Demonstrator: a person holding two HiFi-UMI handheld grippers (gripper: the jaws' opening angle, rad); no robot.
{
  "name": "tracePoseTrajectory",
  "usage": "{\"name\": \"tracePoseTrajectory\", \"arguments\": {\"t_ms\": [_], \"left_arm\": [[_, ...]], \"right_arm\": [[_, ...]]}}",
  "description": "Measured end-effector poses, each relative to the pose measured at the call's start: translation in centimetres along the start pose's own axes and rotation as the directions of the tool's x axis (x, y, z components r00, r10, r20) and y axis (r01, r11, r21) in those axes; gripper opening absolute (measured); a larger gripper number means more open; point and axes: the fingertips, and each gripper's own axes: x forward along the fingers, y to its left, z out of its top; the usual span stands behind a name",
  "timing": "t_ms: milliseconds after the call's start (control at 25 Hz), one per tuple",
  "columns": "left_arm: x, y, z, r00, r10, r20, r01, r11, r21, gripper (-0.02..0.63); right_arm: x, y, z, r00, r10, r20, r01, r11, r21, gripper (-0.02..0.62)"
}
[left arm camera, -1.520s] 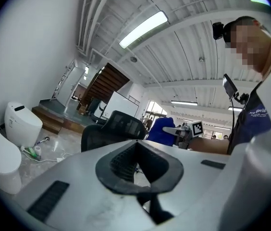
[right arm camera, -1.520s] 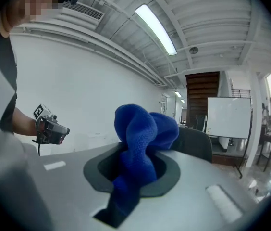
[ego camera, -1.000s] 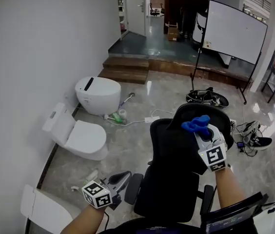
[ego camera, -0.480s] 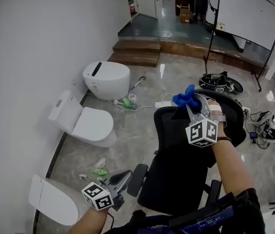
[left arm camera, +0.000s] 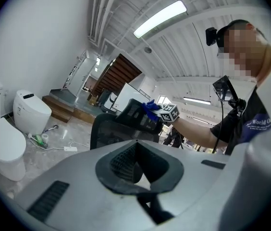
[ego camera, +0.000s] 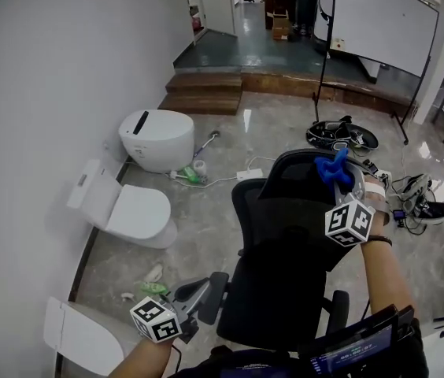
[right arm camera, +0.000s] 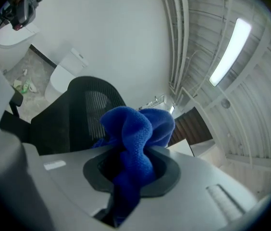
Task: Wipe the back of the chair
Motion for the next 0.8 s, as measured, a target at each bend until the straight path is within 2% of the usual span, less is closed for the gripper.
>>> {"name": "tracePoseTrajectory", "arguments": {"t_ms": [200, 280, 360, 480, 600, 720, 800], "left_arm": [[0.4, -0.4, 0.4, 1.000, -0.019, 0.013, 0.019, 1.000, 0.003, 0.002], [0.2, -0.3, 0.7, 0.999, -0.025, 0.022, 0.025, 1.000, 0.008, 0.002], [-0.3, 0.0, 0.9, 0.999, -0.025, 0.031, 0.025, 1.000, 0.008, 0.002], [-1.4, 0.4, 0.8, 0.999, -0.011, 0.042, 0.012, 1.000, -0.002, 0.002], [-2.7, 1.0, 0.4, 0.999, 0.008, 0.049, -0.008, 1.000, -0.012, 0.002], [-3.9, 1.9, -0.2, 0.998, 0.029, 0.048, -0.028, 0.999, -0.025, 0.002], [-4.6, 2.4, -0.4, 0.998, 0.044, 0.045, -0.042, 0.999, -0.033, 0.002]], "right_arm": [[-3.5, -1.8, -5.9, 0.992, -0.031, -0.120, 0.031, 1.000, -0.005, 0.066], [-4.5, -2.3, -7.1, 0.988, -0.040, -0.151, 0.041, 0.999, 0.002, 0.066], [-5.0, -2.4, -6.4, 0.989, -0.050, -0.141, 0.050, 0.999, 0.001, 0.066], [-4.8, -0.2, -0.8, 1.000, -0.023, 0.016, 0.023, 1.000, -0.020, 0.066], [-3.1, 4.4, 6.6, 0.984, 0.057, 0.170, -0.048, 0.997, -0.059, 0.066], [-0.9, 8.4, 12.8, 0.959, 0.109, 0.261, -0.089, 0.992, -0.090, 0.066], [0.2, 9.6, 14.9, 0.951, 0.115, 0.287, -0.094, 0.992, -0.087, 0.066]]}}
